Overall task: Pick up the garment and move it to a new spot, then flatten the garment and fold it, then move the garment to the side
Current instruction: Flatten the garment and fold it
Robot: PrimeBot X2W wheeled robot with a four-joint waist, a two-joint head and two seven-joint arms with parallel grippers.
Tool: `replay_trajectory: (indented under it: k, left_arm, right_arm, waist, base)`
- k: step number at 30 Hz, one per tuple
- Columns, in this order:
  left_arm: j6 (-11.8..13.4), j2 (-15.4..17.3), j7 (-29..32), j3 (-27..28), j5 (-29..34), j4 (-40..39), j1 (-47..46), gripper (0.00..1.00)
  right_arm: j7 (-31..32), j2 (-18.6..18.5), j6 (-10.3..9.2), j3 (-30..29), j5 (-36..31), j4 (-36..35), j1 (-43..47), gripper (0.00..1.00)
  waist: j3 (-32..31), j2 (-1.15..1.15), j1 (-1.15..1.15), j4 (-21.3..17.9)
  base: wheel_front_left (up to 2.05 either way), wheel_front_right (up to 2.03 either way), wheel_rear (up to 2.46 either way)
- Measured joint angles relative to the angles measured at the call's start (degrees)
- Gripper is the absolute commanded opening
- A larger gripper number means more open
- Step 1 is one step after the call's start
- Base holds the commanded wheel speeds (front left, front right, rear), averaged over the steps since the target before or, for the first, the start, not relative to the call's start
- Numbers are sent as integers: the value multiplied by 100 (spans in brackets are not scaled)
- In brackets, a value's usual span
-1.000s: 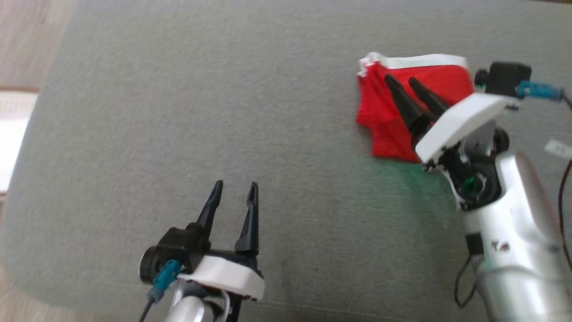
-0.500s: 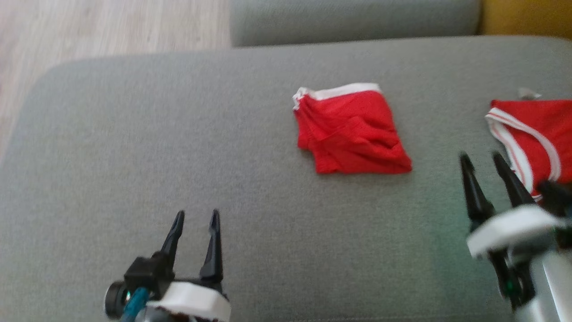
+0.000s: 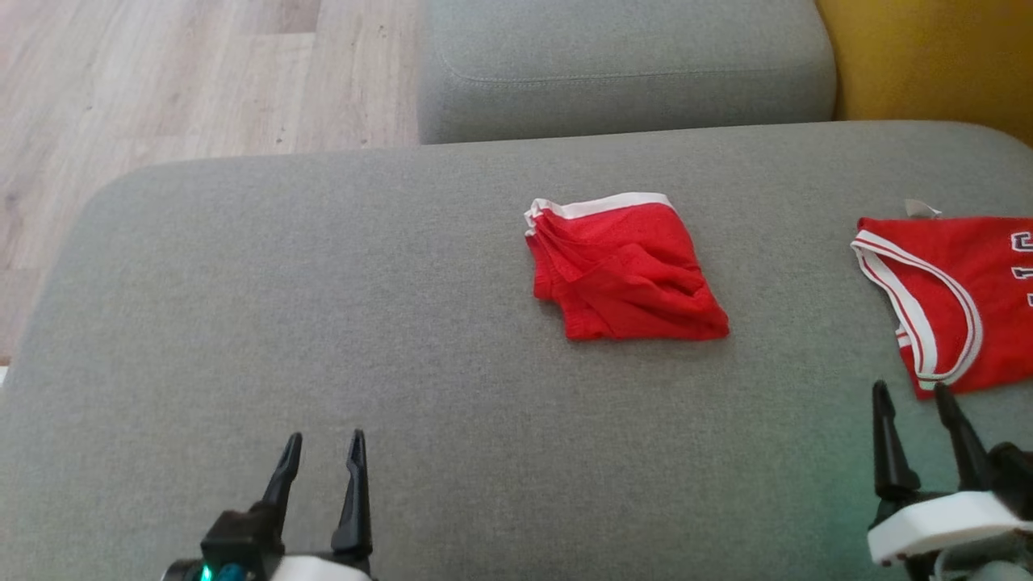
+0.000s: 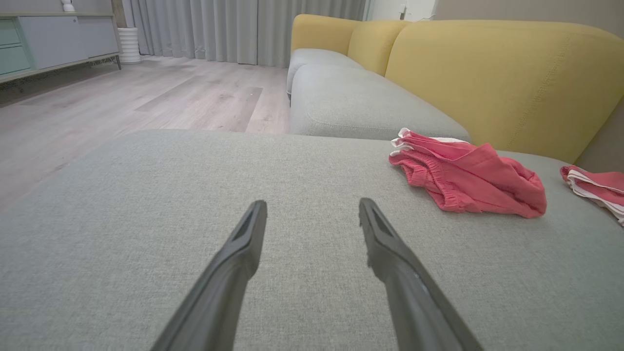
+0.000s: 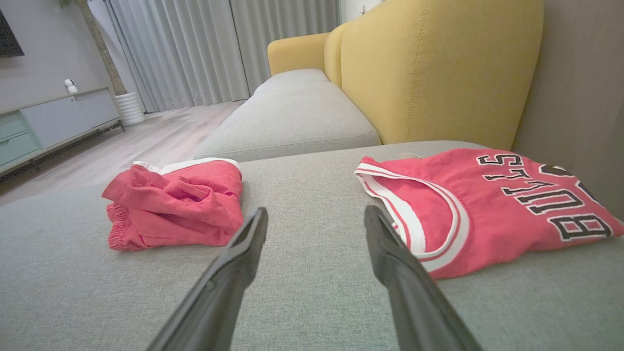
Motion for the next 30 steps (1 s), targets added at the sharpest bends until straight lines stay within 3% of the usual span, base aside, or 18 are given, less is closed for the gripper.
replay_trajectory:
  k: [8,9,10,11,16,21,30]
  left_arm:
    - [-7,2,0,-30,0,-21,115,100]
    - [-7,2,0,-45,0,-29,108,100]
    - [-5,2,1,-59,0,-33,92,100]
    - [-1,2,1,-110,-1,-65,27,100]
    - [11,2,1,-356,-70,-145,-315,100]
    - [203,-9,0,-717,-279,-192,-839,100]
    - [436,-12,0,-991,-504,-181,-932,100]
  right_arm:
    - [-41,8,0,154,-30,119,-98,100]
    - [14,-45,0,243,18,118,-185,76]
    - [94,-96,0,327,114,116,-316,32]
    - [302,-232,0,544,287,96,-694,0]
    - [621,-654,0,907,489,146,-1733,0]
    - [938,-1088,0,1390,556,773,-2858,0]
    - [1203,-1271,0,2494,980,1909,-3304,0]
  waist:
    - [82,0,0,154]
    - [116,0,0,177]
    - [155,0,0,202]
    - [275,0,0,254]
    - [648,0,0,395]
    - [1110,0,1,718]
    - [1568,0,1,1403]
  base:
    - [0,0,0]
    - [0,0,0]
    - [0,0,0]
    - [0,0,0]
    - [0,0,0]
    - [0,0,0]
    - [0,0,0]
